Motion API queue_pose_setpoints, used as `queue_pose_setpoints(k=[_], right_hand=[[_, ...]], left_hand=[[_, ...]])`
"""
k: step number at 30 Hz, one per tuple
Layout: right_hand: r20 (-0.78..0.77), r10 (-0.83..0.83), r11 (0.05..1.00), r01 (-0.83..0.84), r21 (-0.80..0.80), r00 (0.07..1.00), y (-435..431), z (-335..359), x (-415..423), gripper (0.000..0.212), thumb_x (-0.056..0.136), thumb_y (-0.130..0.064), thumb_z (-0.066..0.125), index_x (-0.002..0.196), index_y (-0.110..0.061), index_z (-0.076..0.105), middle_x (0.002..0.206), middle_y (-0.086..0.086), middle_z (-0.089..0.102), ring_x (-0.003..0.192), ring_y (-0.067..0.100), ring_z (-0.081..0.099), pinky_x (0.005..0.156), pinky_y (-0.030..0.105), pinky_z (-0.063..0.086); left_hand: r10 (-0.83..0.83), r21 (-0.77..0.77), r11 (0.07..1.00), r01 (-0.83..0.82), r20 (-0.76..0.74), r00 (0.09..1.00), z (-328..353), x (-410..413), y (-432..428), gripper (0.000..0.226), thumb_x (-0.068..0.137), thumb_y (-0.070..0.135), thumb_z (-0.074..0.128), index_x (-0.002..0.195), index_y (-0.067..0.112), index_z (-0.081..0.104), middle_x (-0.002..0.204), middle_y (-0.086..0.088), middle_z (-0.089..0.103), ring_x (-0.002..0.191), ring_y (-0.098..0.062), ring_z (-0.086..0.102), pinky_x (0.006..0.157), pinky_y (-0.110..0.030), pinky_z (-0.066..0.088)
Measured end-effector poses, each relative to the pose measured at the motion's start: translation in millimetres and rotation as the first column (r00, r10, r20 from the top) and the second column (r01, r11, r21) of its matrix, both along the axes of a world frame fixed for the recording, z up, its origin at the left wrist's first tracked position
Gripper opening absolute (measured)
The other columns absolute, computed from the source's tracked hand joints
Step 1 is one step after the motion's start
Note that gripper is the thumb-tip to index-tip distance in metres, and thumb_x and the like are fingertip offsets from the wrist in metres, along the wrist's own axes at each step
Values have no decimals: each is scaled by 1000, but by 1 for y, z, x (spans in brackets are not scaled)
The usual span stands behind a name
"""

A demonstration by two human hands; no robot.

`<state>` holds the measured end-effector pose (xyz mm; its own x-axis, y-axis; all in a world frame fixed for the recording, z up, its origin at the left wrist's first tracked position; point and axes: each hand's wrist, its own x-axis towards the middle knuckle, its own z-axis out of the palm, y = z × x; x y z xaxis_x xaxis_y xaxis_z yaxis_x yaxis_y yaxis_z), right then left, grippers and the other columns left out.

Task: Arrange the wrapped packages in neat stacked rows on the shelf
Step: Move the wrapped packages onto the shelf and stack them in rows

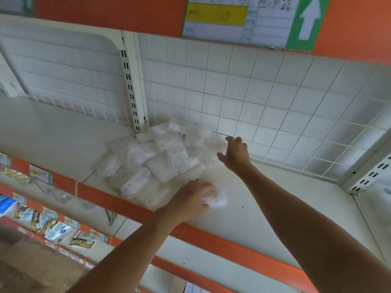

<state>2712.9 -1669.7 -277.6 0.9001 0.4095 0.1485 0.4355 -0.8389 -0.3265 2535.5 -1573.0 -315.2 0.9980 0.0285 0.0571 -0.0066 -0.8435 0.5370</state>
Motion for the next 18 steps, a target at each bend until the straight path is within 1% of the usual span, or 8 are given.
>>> queue_pose_setpoints(k=[3, 4, 7, 9, 11, 15, 18], right_hand=[[-82, -28, 1000, 29, 8, 996, -7, 1, -1, 62, 84, -34, 69, 135, -8, 46, 129, 16, 42, 112, 36, 52, 89, 40, 47], [-88, -37, 999, 39, 23, 995, -10, 1, -2, 60, 83, -33, 69, 133, -7, 48, 128, 17, 42, 111, 35, 52, 89, 39, 47], [-60, -44, 997, 48, 59, 997, -19, 1, -10, 61, 82, -32, 67, 134, -8, 47, 125, 18, 46, 114, 34, 47, 92, 36, 42], [-51, -36, 996, 40, 81, 998, -27, 1, -19, 61, 82, -31, 65, 136, -12, 43, 117, 15, 54, 113, 34, 45, 87, 35, 39], [-52, -39, 994, 44, 104, 998, -37, 3, -29, 61, 82, -30, 64, 137, -15, 41, 113, 13, 58, 111, 33, 44, 84, 34, 39], [-42, -82, 984, 88, 154, 996, -63, 9, -53, 63, 80, -28, 67, 136, -16, 42, 120, 11, 54, 109, 31, 49, 90, 37, 43], [-43, -156, 970, 161, 183, 987, -93, 16, -71, 62, 80, -26, 67, 136, -17, 42, 124, 9, 50, 104, 27, 55, 84, 35, 47]], left_hand=[[-6, 20, 1000, 6, 4, 1000, -1, 3, 2, 46, 82, 20, 67, 126, 22, 53, 130, 4, 50, 121, -15, 46, 101, -28, 40], [-6, 24, 1000, 6, 5, 1000, -1, 3, 2, 48, 82, 20, 67, 127, 21, 52, 130, 3, 50, 121, -16, 45, 101, -28, 39], [-3, 23, 1000, 3, 15, 1000, -1, 3, 0, 53, 81, 22, 67, 131, 19, 49, 130, 0, 49, 120, -18, 47, 101, -31, 40], [3, -5, 1000, -3, 28, 1000, -2, 2, 0, 55, 80, 23, 67, 131, 19, 49, 129, 0, 49, 119, -19, 48, 100, -33, 42], [8, -21, 1000, -7, 50, 999, -1, 3, -1, 56, 78, 23, 67, 131, 19, 49, 128, -1, 48, 118, -20, 49, 99, -34, 43], [-23, -38, 999, 25, 70, 997, 5, 9, -9, 57, 79, 22, 67, 132, 19, 47, 131, -1, 46, 122, -19, 45, 101, -33, 41], [-70, -60, 995, 74, 76, 995, 9, 19, -23, 57, 80, 22, 66, 133, 19, 46, 130, -2, 46, 123, -19, 44, 99, -30, 40]])
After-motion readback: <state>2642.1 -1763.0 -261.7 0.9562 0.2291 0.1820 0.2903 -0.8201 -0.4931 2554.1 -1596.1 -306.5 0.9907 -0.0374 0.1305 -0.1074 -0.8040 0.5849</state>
